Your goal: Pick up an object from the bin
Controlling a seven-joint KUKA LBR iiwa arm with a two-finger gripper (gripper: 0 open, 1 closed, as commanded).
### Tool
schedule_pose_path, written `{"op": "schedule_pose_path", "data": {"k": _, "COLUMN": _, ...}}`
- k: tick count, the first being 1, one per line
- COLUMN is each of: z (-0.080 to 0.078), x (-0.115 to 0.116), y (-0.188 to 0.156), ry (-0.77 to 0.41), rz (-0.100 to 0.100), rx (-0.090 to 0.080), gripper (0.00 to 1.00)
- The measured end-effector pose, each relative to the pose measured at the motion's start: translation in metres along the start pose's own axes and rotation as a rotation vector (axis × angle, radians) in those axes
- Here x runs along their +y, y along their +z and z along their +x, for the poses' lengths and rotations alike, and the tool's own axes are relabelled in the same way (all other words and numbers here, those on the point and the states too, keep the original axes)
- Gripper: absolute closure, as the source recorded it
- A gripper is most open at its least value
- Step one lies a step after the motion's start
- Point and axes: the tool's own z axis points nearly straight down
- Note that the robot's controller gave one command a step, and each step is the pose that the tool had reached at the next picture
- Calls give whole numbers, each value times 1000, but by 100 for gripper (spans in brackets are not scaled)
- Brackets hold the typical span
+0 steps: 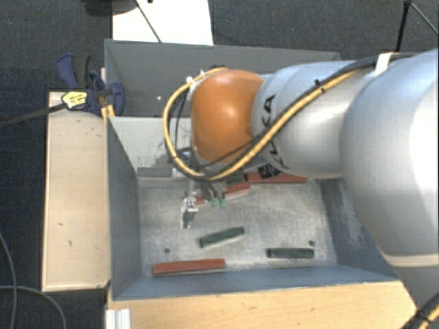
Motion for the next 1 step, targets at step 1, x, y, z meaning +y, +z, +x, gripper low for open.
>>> {"op": "schedule_pose_path", "data": {"k": 1, "z": -18, "x": -51, "y": 50, "ry": -100, "rz": -1, "rx": -4, "gripper": 0}}
